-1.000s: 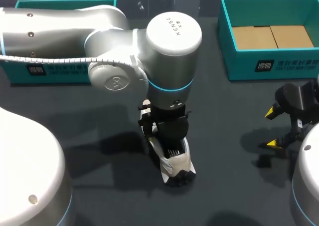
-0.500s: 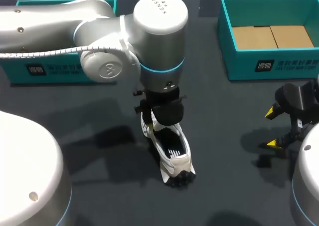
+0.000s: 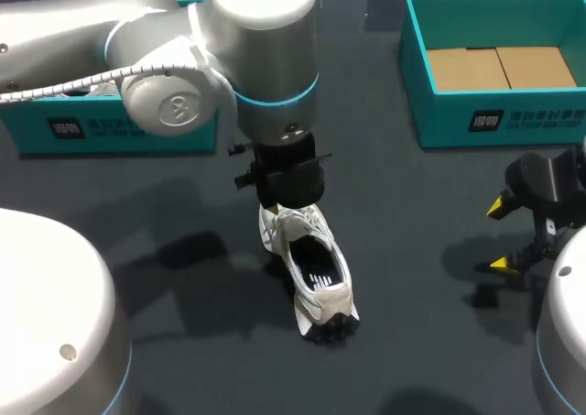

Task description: Take the shoe out of the shoebox, open the shoe tongue, remove and reinsert the insole, then place the shoe into the shoebox

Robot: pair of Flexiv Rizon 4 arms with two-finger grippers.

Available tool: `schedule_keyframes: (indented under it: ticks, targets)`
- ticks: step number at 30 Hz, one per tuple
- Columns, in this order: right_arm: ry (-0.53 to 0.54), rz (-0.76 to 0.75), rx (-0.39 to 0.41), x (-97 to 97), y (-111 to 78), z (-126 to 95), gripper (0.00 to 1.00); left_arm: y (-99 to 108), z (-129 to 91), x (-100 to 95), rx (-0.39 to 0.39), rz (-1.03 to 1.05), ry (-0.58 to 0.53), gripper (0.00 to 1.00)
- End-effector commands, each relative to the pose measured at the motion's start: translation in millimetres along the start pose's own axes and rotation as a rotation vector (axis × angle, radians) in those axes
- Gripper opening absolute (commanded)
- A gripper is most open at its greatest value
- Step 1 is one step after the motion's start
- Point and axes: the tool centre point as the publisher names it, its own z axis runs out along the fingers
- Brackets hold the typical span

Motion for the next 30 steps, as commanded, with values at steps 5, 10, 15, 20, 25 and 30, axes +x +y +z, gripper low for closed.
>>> schedule_keyframes:
  ticks: [5,10,15,20,25,30]
  targets:
    - [-0.004,0.001,0.003,2.3,0.2,0,1.0,18,-23,4.4,0.076,0.001,-0.034,0.33]
    - [-0.004,0.001,0.003,2.3,0.2,0,1.0,13,-27,1.3,0.134,0.012,-0.056,0.32]
    - [-0.004,0.001,0.003,2.3,0.2,0,1.0,2,-19,-3.5,0.171,0.033,-0.055,0.32]
    - [-0.004,0.001,0.003,2.3,0.2,0,1.0,-16,-2,-8.3,0.216,0.061,-0.055,0.32]
    - [-0.004,0.001,0.003,2.3,0.2,0,1.0,-36,16,-12.8,0.252,0.08,-0.07,0.31]
    - [-0.004,0.001,0.003,2.3,0.2,0,1.0,-50,34,-15.7,0.279,0.086,-0.069,0.3]
